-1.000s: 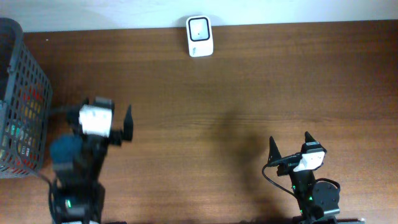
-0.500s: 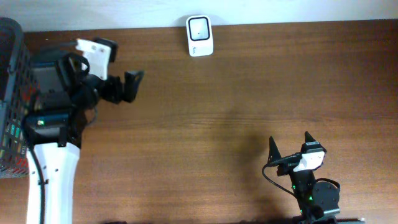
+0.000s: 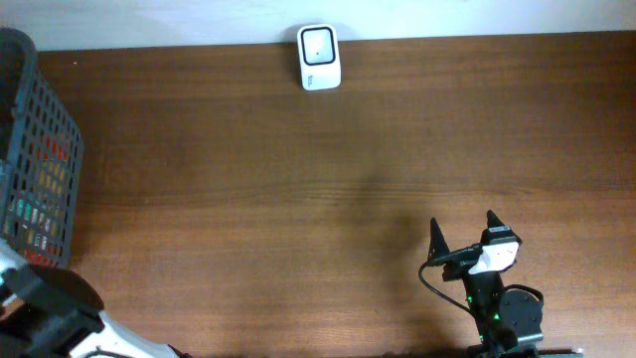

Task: Scan the item barcode
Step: 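Reach left gripper into basket, lift chip bag, drop it on table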

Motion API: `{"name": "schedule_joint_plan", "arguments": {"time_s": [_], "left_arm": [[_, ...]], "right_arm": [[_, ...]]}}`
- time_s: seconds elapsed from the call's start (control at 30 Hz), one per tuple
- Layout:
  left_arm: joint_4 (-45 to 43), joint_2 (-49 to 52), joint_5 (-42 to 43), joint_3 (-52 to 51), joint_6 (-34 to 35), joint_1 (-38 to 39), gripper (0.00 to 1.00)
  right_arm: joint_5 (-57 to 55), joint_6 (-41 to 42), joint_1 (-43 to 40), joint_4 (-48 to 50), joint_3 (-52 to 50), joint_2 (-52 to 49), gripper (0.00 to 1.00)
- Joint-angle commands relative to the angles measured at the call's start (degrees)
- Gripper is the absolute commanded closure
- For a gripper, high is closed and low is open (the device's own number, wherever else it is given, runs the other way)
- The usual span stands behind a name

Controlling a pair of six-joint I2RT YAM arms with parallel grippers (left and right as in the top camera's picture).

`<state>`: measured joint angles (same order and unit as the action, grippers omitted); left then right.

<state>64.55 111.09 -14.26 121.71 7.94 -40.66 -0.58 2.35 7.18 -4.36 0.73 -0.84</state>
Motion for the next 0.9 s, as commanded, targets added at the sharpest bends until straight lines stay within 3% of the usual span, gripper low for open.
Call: {"name": "schedule_joint_plan", "arguments": {"time_s": [0.0,0.2,0.33,0.37,0.4,0.43,0.47,0.6,0.73,0.87], "left_arm": [[1.6,7.08,-4.04,0.22,-1.88,-0.55,0.05],[-4.68,19.08,-4.0,0.22,-12.83,-0.48,0.06],[-11.21,24.98,-4.22,0.22,-14.34,-0.55,0.11],[-12.0,25.31,-4.2,0.22,-14.29,-0.55,0.23],[-12.66,25.31,-4.2,0.22,-14.29,-0.55,0.46],[-12.7,25.31,-4.2,0.22,-14.27,-0.55,0.84],[-12.39,25.27,-4.2,0.22,-14.25,-0.55,1.0],[-12.61,19.08,-3.91,0.28,-11.28,0.46,1.0],[-16.11,5.53,5.92,0.28,-9.9,2.43,1.0],[-17.05,-4.92,8.04,0.28,-10.21,9.44,1.0]], "right_arm": [[-0.28,-0.44,0.26,-0.22,-0.42,0.37,0.01],[-0.28,-0.44,0.26,-0.22,-0.42,0.37,0.01],[-0.28,-0.44,0.26,-0.22,-0.42,0.37,0.01],[-0.28,-0.44,0.26,-0.22,-0.42,0.37,0.01],[-0.28,-0.44,0.26,-0.22,-0.42,0.37,0.01],[-0.28,-0.44,0.26,-0.22,-0.42,0.37,0.01],[-0.28,-0.44,0.26,-0.22,-0.42,0.37,0.01],[-0.28,-0.44,0.26,-0.22,-0.42,0.37,0.01],[-0.28,-0.44,0.26,-0.22,-0.42,0.37,0.01],[-0.28,-0.44,0.26,-0.22,-0.42,0.37,0.01]]}}
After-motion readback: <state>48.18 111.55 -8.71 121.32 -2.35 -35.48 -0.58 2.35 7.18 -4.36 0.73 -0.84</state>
